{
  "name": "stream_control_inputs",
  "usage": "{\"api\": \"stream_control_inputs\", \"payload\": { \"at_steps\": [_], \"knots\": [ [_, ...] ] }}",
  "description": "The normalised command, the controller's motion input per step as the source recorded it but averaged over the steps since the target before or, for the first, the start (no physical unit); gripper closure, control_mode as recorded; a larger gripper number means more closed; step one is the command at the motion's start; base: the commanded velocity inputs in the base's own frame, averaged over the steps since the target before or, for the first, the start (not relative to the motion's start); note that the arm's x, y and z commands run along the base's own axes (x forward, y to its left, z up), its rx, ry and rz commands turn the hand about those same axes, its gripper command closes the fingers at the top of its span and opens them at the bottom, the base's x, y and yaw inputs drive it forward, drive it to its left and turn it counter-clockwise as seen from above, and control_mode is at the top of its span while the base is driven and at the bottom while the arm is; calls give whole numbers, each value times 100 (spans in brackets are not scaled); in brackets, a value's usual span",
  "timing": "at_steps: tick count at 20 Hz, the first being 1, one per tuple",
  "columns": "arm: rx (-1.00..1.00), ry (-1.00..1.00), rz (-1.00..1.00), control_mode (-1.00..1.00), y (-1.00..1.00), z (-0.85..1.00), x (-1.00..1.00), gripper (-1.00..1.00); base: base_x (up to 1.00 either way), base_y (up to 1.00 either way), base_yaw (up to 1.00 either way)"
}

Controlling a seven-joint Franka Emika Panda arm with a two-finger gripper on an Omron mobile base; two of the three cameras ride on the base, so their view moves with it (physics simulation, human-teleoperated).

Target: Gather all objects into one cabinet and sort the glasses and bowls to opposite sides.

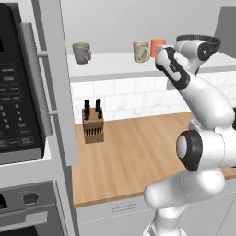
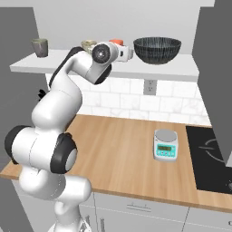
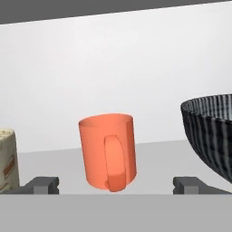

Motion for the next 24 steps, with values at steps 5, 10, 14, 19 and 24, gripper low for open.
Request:
{"api": "stream_control_inputs", "payload": {
  "at_steps": [5,10,14,19,24],
  "knots": [
    [0,0,0,-100,12,-1,15,-100,0,0,0],
    [0,0,0,-100,4,0,18,-100,0,0,0],
    [0,0,0,-100,4,0,24,-100,0,0,0],
    [0,0,0,-100,-1,-3,19,-100,0,0,0],
    [0,0,1,-100,-3,-10,9,-100,0,0,0]
  ]
}}
